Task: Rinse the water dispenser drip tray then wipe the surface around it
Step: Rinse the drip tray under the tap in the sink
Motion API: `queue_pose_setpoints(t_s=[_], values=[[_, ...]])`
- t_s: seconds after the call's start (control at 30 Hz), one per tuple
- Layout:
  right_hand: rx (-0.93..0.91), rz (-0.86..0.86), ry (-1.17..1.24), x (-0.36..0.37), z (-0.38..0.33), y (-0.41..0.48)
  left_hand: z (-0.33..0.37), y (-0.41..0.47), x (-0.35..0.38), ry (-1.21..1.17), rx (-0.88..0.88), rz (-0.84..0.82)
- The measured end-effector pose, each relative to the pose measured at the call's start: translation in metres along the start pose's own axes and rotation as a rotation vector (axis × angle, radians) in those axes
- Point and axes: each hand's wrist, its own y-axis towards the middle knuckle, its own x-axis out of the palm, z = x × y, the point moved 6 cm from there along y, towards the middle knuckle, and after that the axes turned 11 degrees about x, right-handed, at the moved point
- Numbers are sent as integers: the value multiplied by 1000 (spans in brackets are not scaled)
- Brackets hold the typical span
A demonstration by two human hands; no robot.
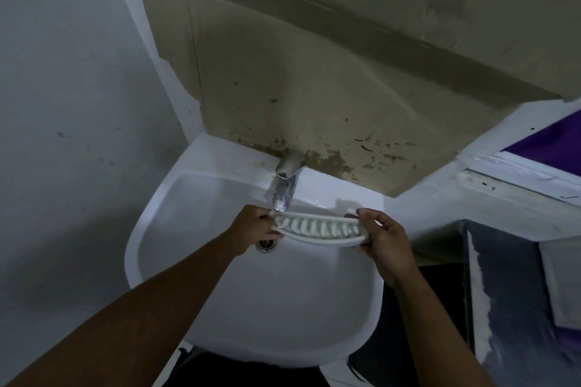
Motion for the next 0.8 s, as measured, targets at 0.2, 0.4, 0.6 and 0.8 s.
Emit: queue_pose_setpoints(t_s=[0.2, 0.4, 0.6, 0.8], values=[[33, -56, -51, 15, 13, 1, 3, -4, -7, -125, 53, 84], [44, -72, -238, 25, 30, 1, 2, -10, -9, -493, -74, 166], [-193, -78, -331, 40, 21, -10, -5, -18, -28, -396, -86, 117], [-129, -153, -257, 78, 25, 16, -5, -36, -54, -448, -28, 122]])
